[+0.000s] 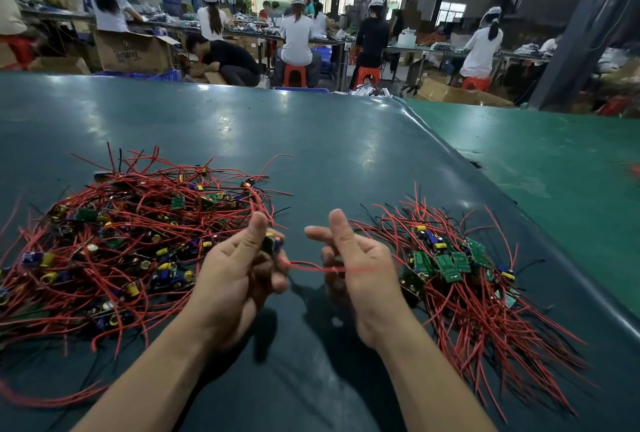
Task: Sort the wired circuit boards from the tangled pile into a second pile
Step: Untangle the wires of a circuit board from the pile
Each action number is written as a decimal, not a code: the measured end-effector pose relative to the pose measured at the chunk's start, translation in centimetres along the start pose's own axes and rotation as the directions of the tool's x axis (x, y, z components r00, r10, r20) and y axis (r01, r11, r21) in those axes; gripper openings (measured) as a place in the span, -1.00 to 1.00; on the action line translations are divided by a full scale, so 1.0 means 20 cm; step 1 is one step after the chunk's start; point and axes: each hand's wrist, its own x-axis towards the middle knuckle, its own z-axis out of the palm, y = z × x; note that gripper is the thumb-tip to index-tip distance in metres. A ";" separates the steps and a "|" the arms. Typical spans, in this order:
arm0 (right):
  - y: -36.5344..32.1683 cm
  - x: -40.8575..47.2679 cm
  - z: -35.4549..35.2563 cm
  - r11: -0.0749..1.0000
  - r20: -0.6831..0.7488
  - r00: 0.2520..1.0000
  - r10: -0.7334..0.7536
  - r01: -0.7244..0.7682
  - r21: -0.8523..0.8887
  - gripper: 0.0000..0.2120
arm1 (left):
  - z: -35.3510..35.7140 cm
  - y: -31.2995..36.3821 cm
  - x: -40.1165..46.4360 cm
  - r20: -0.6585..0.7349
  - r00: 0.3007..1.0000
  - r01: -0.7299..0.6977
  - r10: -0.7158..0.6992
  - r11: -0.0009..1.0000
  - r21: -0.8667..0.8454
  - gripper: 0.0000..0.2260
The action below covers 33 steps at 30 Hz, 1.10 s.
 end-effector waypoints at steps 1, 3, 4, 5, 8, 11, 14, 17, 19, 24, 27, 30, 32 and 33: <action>0.00 0.00 0.01 1.000 0.061 0.998 0.002 -0.001 -0.012 -0.53 | 0.00 -0.01 -0.01 0.021 1.000 0.009 -0.010 0.996 0.086 -0.68; 0.01 -0.02 0.02 0.998 0.135 0.991 0.013 -0.004 -0.065 -0.52 | -0.01 -0.02 -0.02 0.084 0.996 0.017 -0.037 0.973 0.229 -0.68; 0.00 -0.02 0.02 0.996 0.144 0.989 0.032 -0.019 -0.087 -0.52 | -0.01 -0.03 -0.02 0.111 0.993 0.018 -0.049 0.963 0.267 -0.68; 0.00 -0.03 0.01 0.995 0.143 0.988 0.055 -0.042 -0.092 -0.53 | -0.02 -0.04 -0.03 0.131 0.990 0.014 -0.055 0.956 0.293 -0.66; 0.00 -0.03 0.00 0.994 0.171 0.979 0.108 -0.104 -0.034 -0.72 | -0.04 -0.06 -0.03 0.185 0.981 -0.016 -0.053 0.934 0.358 -0.52; -0.01 -0.02 0.01 0.992 0.154 0.982 0.107 -0.115 0.042 -0.91 | -0.05 -0.08 -0.03 0.232 0.973 -0.091 -0.004 0.913 0.399 -0.53; 0.00 -0.01 0.01 0.981 0.054 0.992 0.113 -0.120 0.152 -0.90 | -0.04 -0.07 -0.03 0.272 0.962 -0.075 -0.024 0.934 0.349 -0.71; -0.01 -0.02 0.01 0.988 0.030 0.992 0.119 -0.122 0.092 -0.88 | -0.04 -0.07 -0.02 0.216 0.975 -0.020 -0.053 0.945 0.325 -0.77; -0.01 -0.02 0.01 0.987 0.076 0.987 0.145 -0.150 0.064 -0.89 | -0.05 -0.08 -0.01 0.189 0.981 -0.029 -0.041 0.935 0.355 -0.78; 0.00 -0.02 0.02 0.987 0.080 0.986 0.148 -0.153 0.053 -0.85 | -0.05 -0.06 -0.02 0.217 0.976 -0.052 -0.029 0.933 0.356 -0.82; -0.01 0.01 0.01 0.980 0.015 0.992 0.125 -0.125 0.152 -0.83 | -0.06 -0.06 -0.02 0.222 0.973 -0.009 -0.061 0.953 0.303 -0.81; -0.02 0.03 -0.02 0.960 -0.040 0.993 0.112 -0.098 0.262 -0.82 | -0.07 -0.05 -0.03 0.254 0.963 0.026 -0.091 0.968 0.251 -0.84; -0.02 0.02 -0.02 0.951 -0.008 0.992 0.127 -0.119 0.286 -0.80 | -0.07 -0.05 -0.03 0.267 0.959 0.025 -0.092 0.969 0.244 -0.82; -0.02 0.02 -0.02 0.951 0.030 0.989 0.142 -0.145 0.273 -0.77 | -0.07 -0.05 -0.03 0.260 0.962 0.019 -0.085 0.969 0.246 -0.80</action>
